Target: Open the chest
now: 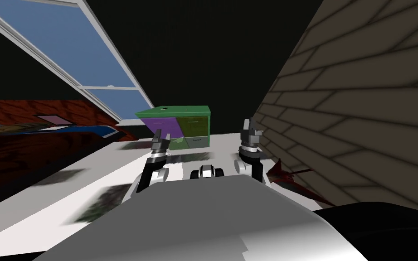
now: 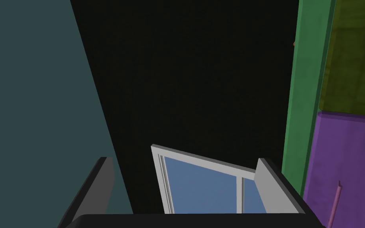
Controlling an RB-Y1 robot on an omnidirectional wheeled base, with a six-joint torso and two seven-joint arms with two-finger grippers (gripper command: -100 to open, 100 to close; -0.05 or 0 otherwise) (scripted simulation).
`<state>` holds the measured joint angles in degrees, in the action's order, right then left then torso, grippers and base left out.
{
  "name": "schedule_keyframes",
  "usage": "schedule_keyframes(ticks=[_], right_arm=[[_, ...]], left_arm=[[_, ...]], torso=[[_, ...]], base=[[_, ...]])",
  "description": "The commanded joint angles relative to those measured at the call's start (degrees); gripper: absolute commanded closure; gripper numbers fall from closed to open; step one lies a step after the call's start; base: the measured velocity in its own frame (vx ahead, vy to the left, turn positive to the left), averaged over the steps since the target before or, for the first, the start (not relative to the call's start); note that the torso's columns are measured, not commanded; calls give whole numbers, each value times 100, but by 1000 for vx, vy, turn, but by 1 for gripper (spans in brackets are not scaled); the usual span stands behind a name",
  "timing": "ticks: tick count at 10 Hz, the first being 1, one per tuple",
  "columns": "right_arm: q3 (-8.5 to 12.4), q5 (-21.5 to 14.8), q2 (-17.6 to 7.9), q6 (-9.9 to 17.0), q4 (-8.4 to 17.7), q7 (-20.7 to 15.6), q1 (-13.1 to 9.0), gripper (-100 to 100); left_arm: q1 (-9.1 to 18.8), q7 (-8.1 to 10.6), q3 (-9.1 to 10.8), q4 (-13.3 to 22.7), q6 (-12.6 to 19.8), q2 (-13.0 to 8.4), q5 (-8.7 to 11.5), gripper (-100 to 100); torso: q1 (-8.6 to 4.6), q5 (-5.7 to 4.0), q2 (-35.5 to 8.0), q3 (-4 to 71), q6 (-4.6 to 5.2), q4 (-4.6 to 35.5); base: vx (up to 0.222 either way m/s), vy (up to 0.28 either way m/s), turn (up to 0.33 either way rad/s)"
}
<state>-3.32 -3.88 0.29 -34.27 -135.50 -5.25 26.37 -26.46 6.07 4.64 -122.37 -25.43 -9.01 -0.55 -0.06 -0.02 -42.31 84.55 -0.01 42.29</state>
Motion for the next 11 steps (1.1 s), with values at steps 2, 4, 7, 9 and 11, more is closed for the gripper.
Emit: schedule_keyframes(ticks=[2,4,7,9,11], right_arm=[[0,0,0,0,0,0,0,0],[0,0,0,0,0,0,0,0],[0,0,0,0,0,0,0,0],[0,0,0,0,0,0,0,0],[0,0,0,0,0,0,0,0]], left_arm=[[77,-15,318,391,30,-50,208,-100],[133,-39,541,690,55,9,356,-100],[202,-69,814,1059,88,132,536,-100],[237,-84,949,1244,104,190,625,-100],[274,-99,1090,1440,122,238,719,-100]], torso=[[8,2,3,2,1,-1],[8,2,12,7,2,-3],[4,1,0,0,1,0],[8,2,-8,-5,0,2],[4,1,2,1,2,0]], base=[[83,1,-206],[114,5,-273],[101,8,-224],[67,15,-157],[69,14,-177]])
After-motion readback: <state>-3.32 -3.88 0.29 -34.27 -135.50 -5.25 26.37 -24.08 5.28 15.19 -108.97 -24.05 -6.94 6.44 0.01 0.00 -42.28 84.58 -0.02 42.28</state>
